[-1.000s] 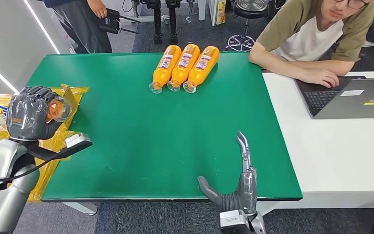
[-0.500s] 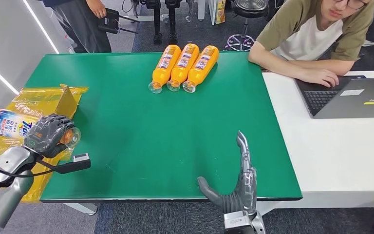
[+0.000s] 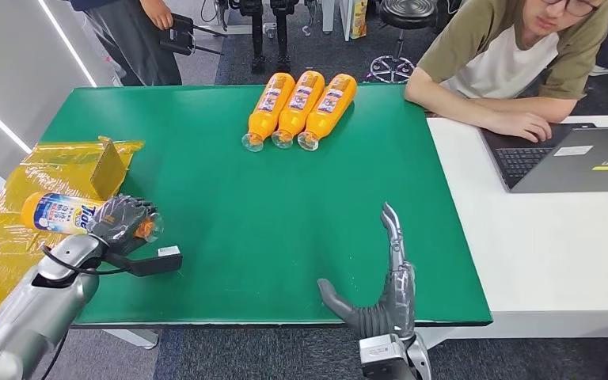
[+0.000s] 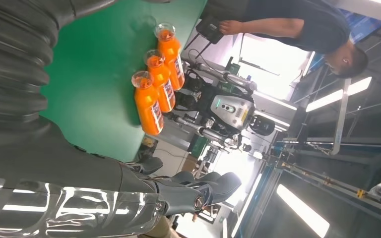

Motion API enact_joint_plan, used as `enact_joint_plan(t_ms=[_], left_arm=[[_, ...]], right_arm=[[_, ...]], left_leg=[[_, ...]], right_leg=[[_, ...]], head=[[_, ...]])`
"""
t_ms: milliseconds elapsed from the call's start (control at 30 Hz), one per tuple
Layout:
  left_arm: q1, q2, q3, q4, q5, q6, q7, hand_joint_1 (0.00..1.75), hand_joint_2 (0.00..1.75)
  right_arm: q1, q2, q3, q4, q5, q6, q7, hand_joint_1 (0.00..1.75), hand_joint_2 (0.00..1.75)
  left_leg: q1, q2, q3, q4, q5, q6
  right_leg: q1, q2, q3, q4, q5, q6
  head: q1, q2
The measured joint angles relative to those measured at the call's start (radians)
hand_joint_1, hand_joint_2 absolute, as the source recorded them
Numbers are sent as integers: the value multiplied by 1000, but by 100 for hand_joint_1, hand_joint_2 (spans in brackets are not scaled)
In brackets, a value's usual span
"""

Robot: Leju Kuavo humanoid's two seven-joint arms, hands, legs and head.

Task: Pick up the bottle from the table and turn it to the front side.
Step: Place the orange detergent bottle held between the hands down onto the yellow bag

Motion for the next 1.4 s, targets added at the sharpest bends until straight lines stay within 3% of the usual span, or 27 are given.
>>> enact_joint_plan(t_ms=[67, 133, 200, 233, 333, 367, 767, 900, 1100, 1233, 1400], left_arm=[[-12, -14, -8, 18, -1, 0, 2, 131, 175], [-20, -23, -13, 30, 0, 1, 2, 160, 175], [-26, -29, -15, 39, 9, 6, 2, 171, 175], [-28, -31, -15, 41, 16, 9, 2, 152, 175], [-31, -39, -16, 48, 33, 20, 1, 27, 175], [-31, -43, -16, 50, 36, 22, 0, 3, 175], [-31, -66, -14, 64, 88, -23, 0, 0, 175], [-25, -66, -5, 62, 124, 67, -11, 0, 175], [8, -67, 69, 1, 256, 301, -89, 0, 175], [39, -71, 138, -100, 342, 402, -145, 0, 175], [118, -80, 230, -320, 475, 434, -238, 0, 175]], right_arm=[[-4, 0, 2, 0, -1, 0, 2, 0, 175], [-6, 0, 3, 0, -1, 0, 4, 0, 175], [-6, 0, 4, 0, -1, -1, 9, 0, 175], [-6, 0, 4, 0, 0, -1, 13, 0, 175], [-6, 0, 4, -2, 2, 2, 26, 0, 175], [-6, 0, 4, -2, 3, 2, 29, 0, 175], [1, 0, 4, -17, 23, 7, 45, 0, 175], [11, 0, 4, -26, 31, 7, 49, 0, 175], [34, 0, 2, -44, 40, -4, 55, 0, 175], [50, 0, 1, -53, 41, -12, 59, 0, 175], [63, 0, 0, -55, 40, -17, 60, 0, 175]], left_leg=[[0, 0, 0, 0, 0, 0], [0, 0, 0, 0, 0, 0], [0, 0, 0, 0, 0, 0], [0, 0, 0, 0, 0, 0], [0, 0, 0, 0, 0, 0], [0, 0, 0, 0, 0, 0], [0, 0, 0, 0, 0, 0], [0, 0, 0, 0, 0, 0], [0, 0, 0, 0, 0, 0], [0, 0, 0, 0, 0, 0], [0, 0, 0, 0, 0, 0]], right_leg=[[0, 0, 0, 0, 0, 0], [0, 0, 0, 0, 0, 0], [0, 0, 0, 0, 0, 0], [0, 0, 0, 0, 0, 0], [0, 0, 0, 0, 0, 0], [0, 0, 0, 0, 0, 0], [0, 0, 0, 0, 0, 0], [0, 0, 0, 1, 0, 0], [0, 0, 0, 0, 0, 0], [0, 0, 0, 0, 0, 0], [0, 0, 0, 0, 0, 0]], head=[[0, 0], [0, 0], [0, 0], [0, 0], [0, 0], [0, 0], [0, 0], [0, 0], [0, 0], [0, 0], [0, 0]])
